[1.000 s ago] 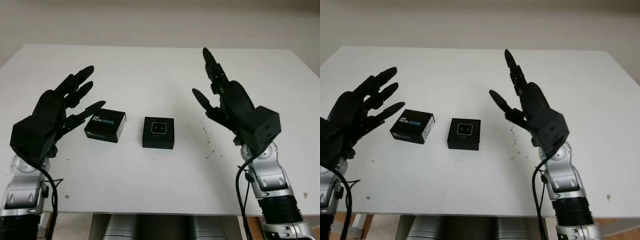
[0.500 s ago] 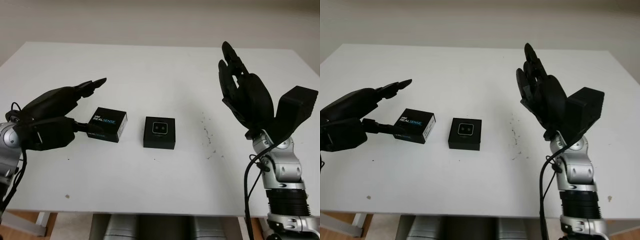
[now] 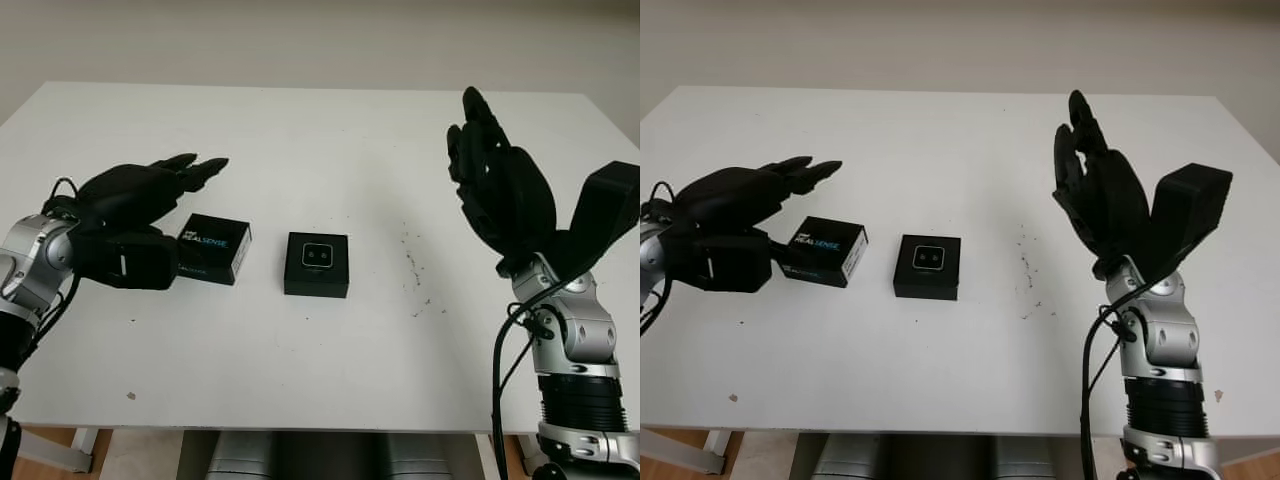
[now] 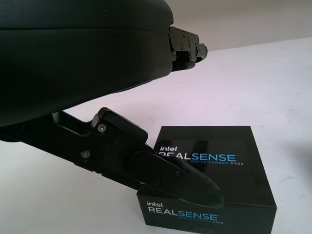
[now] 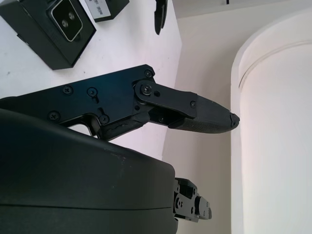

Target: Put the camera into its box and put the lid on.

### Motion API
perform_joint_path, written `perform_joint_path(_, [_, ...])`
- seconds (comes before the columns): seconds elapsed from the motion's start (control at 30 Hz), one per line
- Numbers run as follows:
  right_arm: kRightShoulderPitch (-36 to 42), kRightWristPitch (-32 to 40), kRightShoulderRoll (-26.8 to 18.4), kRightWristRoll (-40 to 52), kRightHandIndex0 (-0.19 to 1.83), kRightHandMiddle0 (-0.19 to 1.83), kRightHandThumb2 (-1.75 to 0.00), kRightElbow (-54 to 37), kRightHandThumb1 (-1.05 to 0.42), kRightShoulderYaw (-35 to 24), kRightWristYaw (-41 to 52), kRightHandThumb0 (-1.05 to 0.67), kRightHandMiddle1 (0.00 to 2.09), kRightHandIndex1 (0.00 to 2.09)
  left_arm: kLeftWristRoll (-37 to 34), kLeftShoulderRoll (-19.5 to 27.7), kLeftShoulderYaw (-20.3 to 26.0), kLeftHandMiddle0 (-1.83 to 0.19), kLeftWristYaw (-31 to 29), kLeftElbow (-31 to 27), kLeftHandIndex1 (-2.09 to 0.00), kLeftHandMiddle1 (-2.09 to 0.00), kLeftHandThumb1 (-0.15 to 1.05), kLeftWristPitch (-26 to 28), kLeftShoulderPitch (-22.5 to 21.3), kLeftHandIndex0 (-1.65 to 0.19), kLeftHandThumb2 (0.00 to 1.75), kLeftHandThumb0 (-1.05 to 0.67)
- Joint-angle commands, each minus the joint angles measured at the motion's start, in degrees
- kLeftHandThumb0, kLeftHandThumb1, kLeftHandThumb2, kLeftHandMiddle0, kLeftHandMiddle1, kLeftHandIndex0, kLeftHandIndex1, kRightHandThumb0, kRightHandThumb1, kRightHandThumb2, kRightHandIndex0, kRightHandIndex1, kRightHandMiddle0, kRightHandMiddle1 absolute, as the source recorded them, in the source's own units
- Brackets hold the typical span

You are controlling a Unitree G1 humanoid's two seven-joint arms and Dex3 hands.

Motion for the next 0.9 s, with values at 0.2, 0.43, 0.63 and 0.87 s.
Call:
perform_joint_path(0.2, [0.21,0.57,0.48,0.08,-0.19,-0.18,-0.68,-1.71,-1.05,-0.21,-0.82,-0.62,0.02,0.0,0.04,0.9,-2.62,0.02,-5.82,0.12,-0.06,-0.05,0.86,-1.93,-2.42,0.02,0.05,-0.74])
perform_joint_path(0.43, [0.47,0.82,0.02,-0.91,-0.19,-0.19,-0.71,-1.83,-1.05,0.37,-0.59,-0.6,0.02,0.0,0.03,0.75,-2.98,0.0,-8.18,-0.22,-0.05,-0.06,0.85,-1.42,-2.67,0.02,0.05,-0.71])
perform_joint_path(0.63, [0.8,0.84,0.42,-0.67,-0.19,-0.18,-0.71,-2.13,-1.05,0.14,-0.63,-0.59,0.03,0.0,0.49,-0.11,-3.55,0.0,-8.24,0.81,-0.05,-0.06,0.84,-0.9,-2.98,0.02,0.05,-0.66])
perform_joint_path(0.87, [1.07,0.8,0.12,-0.83,-0.19,-0.17,-0.71,-2.42,-1.05,0.1,-0.55,-0.59,0.04,0.0,-0.46,-1.12,-3.22,-0.02,-6.82,1.28,-0.06,-0.06,0.84,0.0,-2.98,0.0,0.06,-0.66])
